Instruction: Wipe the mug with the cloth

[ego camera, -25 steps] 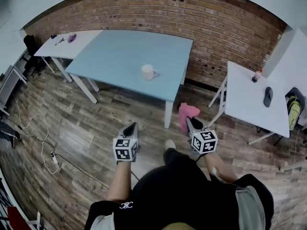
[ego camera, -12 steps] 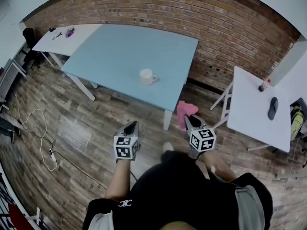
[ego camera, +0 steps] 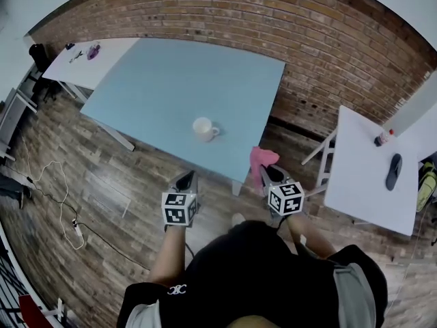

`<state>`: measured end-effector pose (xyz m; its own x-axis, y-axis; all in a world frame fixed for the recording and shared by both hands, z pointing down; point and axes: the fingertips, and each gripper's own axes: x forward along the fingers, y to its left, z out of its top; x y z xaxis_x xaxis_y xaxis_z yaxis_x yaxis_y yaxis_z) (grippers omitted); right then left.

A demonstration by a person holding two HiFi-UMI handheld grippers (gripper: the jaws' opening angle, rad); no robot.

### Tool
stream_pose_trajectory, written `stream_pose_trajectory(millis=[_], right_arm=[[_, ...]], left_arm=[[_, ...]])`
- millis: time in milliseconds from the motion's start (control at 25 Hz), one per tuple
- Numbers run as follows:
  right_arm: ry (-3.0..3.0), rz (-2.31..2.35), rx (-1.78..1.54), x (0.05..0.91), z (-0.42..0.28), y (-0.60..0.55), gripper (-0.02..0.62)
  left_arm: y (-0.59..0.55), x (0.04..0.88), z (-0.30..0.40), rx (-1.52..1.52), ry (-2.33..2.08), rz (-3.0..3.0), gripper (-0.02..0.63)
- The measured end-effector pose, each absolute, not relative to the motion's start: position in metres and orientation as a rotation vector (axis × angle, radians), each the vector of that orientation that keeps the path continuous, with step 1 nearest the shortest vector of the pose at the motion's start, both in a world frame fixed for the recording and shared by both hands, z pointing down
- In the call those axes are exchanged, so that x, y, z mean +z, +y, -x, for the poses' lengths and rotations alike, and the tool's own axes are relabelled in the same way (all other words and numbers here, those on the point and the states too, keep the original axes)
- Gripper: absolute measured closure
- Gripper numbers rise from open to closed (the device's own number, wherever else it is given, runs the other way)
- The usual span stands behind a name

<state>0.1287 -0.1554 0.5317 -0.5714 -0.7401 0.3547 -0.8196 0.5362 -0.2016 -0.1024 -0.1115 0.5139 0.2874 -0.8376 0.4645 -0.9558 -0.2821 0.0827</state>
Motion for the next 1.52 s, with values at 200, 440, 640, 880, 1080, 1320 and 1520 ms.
stream_pose_trajectory(millis=[200, 440, 640, 880, 1080, 1320, 1520], right_arm=[[-2.556, -1.257, 0.509, 0.529, -0.127, -0.196, 0.558], [-2.563, -1.187, 0.501, 0.528, -0.126, -0.230, 0.558], [-2.576, -1.144, 0.506, 0.530, -0.115, -0.242, 0.558], [-2.564, -1.089, 0.517, 0.538, -0.098, -0.242, 0.558], [-2.548, -1.094, 0.512, 0.539, -0.083, -0.248, 0.558], [-2.498, -1.053, 0.543, 0.551, -0.068, -0.247, 0.558], [-2.474, -0.965, 0.522, 0.560, -0.036, -0.244, 0.558]], left_arm=[[-0.149, 0.512, 0.095, 0.479, -1.629, -2.196, 0.601], [-0.182, 0.514, 0.087, 0.498, -1.645, -2.174, 0.601], [-0.192, 0.515, 0.088, 0.498, -1.649, -2.154, 0.601], [-0.197, 0.530, 0.097, 0.480, -1.625, -2.106, 0.601], [-0.209, 0.548, 0.106, 0.516, -1.566, -2.110, 0.601], [-0.216, 0.563, 0.099, 0.510, -1.483, -2.116, 0.601], [-0.221, 0.581, 0.112, 0.506, -1.489, -2.101, 0.601]])
